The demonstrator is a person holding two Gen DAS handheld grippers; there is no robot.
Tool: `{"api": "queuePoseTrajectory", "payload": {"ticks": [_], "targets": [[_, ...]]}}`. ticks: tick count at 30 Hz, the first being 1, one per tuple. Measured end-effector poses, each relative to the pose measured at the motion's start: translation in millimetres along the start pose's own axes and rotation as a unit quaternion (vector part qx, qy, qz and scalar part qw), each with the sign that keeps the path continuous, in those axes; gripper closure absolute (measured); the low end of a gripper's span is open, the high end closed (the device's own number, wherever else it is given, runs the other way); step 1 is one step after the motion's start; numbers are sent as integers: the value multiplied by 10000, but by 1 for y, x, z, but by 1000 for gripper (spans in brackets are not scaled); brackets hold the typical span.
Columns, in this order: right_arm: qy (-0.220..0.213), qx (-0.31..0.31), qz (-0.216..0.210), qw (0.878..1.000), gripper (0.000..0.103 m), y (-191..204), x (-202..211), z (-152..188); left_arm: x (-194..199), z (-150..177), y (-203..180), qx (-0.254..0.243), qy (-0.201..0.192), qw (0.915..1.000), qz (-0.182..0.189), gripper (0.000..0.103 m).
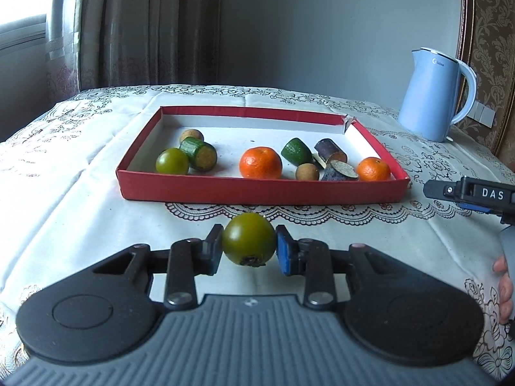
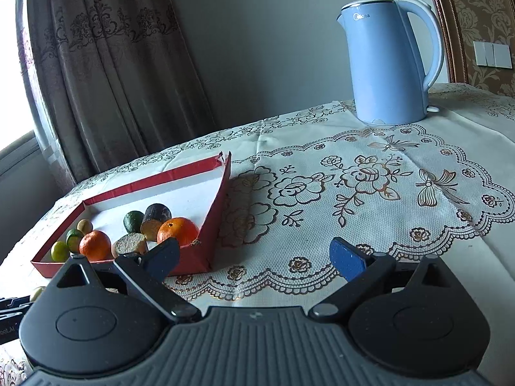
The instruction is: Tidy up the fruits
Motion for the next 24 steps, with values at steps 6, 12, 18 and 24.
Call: {"api": "queuePoseTrajectory", "payload": {"ticks": [6, 12, 18, 24], "targets": [[610, 598, 423, 9954, 3, 17, -10, 16, 6, 5, 20, 137, -59, 9999, -80, 72], [842, 1048, 868, 9871, 1, 30, -10, 28, 11, 5, 30, 204, -135, 9997, -89, 72], [799, 928, 817, 9891, 0, 31, 1, 35, 15, 3, 43, 200, -190, 9991, -332, 72], [785, 913, 781, 9896, 0, 36, 7, 39, 17, -3, 57, 96, -279, 9976, -632, 72]]}}
Point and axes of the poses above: each gripper's, at about its wrist camera, not at the fingertips, and x roughly against the way its jaws point, y to its left, z to its underside, the point moved 6 cm from there along -x, roughly the way its jaws point
